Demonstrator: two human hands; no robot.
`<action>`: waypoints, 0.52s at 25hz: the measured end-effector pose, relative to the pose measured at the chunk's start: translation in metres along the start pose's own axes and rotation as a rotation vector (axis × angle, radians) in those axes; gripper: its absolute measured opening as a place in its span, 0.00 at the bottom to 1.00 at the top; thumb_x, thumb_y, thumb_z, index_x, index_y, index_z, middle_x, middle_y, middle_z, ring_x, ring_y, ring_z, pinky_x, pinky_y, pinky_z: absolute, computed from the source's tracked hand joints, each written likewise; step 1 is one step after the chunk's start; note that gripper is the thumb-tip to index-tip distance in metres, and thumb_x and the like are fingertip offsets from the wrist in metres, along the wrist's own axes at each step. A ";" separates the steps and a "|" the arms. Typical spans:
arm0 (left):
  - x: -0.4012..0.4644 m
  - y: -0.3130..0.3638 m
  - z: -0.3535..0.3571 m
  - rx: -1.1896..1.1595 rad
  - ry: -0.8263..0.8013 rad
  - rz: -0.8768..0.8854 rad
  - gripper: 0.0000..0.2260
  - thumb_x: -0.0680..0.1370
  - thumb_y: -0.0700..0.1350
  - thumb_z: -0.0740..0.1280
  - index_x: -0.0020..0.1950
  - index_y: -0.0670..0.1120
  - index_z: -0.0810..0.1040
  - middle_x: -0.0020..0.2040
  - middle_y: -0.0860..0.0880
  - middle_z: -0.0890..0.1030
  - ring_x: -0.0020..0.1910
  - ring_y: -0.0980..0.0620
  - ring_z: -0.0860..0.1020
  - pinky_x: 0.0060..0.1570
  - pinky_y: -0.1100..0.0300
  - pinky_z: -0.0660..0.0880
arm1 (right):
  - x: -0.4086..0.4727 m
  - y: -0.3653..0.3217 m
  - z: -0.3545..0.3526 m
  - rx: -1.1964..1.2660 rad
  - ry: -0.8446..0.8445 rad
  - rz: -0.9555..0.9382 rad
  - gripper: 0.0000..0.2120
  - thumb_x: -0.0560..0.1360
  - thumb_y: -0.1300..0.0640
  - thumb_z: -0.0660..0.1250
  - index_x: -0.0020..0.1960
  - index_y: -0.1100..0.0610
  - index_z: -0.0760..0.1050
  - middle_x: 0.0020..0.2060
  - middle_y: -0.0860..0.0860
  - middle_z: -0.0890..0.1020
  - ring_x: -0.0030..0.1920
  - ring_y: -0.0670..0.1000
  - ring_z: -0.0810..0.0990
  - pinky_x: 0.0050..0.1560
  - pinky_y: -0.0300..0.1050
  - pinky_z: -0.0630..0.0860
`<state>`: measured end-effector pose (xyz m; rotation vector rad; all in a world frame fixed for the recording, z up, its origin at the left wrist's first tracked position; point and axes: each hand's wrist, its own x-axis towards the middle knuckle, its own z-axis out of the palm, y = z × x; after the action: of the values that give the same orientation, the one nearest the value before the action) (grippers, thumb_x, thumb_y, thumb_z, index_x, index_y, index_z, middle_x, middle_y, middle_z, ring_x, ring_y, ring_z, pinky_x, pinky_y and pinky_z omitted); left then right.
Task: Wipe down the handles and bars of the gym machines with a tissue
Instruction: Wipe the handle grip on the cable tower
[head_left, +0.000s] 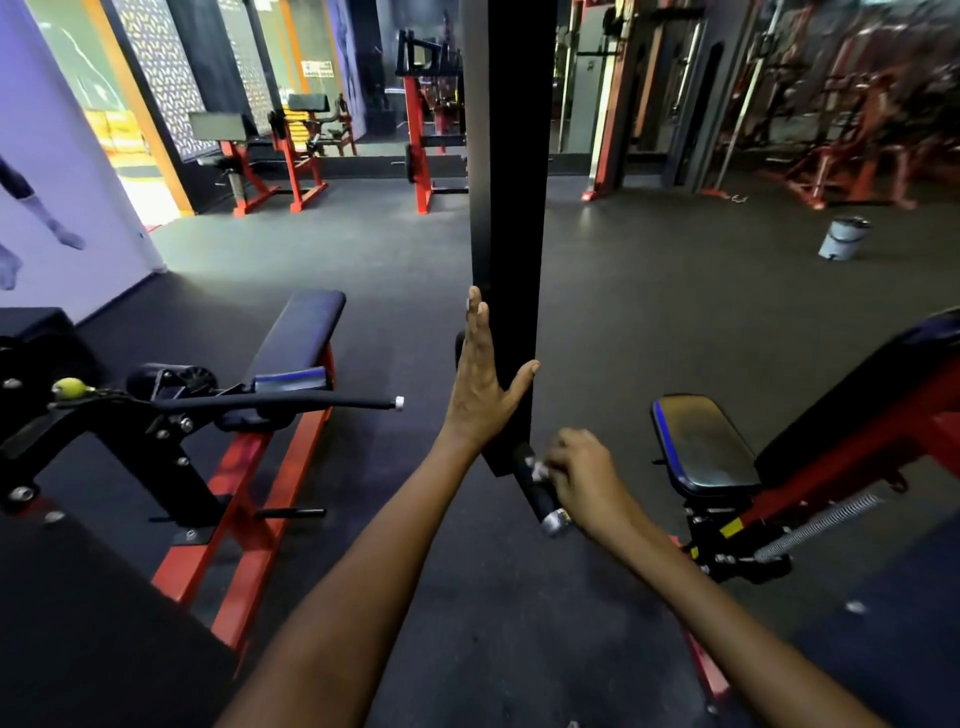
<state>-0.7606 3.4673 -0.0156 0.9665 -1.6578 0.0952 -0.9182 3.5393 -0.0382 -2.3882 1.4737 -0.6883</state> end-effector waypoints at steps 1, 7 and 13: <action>0.000 -0.002 0.001 -0.012 0.004 0.003 0.44 0.77 0.45 0.66 0.77 0.58 0.34 0.77 0.60 0.35 0.78 0.54 0.42 0.76 0.56 0.47 | 0.021 -0.004 0.000 0.018 0.022 0.048 0.09 0.73 0.70 0.62 0.49 0.65 0.80 0.50 0.61 0.77 0.53 0.59 0.73 0.52 0.44 0.68; -0.006 -0.005 0.003 -0.032 0.004 0.021 0.42 0.78 0.45 0.65 0.77 0.57 0.34 0.77 0.60 0.35 0.78 0.54 0.41 0.76 0.56 0.46 | -0.027 0.011 0.014 0.246 0.062 0.074 0.07 0.72 0.64 0.66 0.44 0.60 0.83 0.35 0.51 0.77 0.38 0.44 0.78 0.38 0.35 0.67; -0.005 -0.001 0.005 -0.052 0.044 0.041 0.36 0.81 0.49 0.61 0.77 0.57 0.36 0.78 0.59 0.37 0.78 0.54 0.42 0.76 0.56 0.46 | 0.023 -0.002 0.026 0.338 0.243 0.111 0.02 0.70 0.66 0.71 0.41 0.61 0.83 0.38 0.52 0.80 0.39 0.45 0.77 0.40 0.26 0.68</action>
<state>-0.7635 3.4664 -0.0221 0.8856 -1.6324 0.0990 -0.8947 3.5190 -0.0533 -2.0091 1.4301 -1.1323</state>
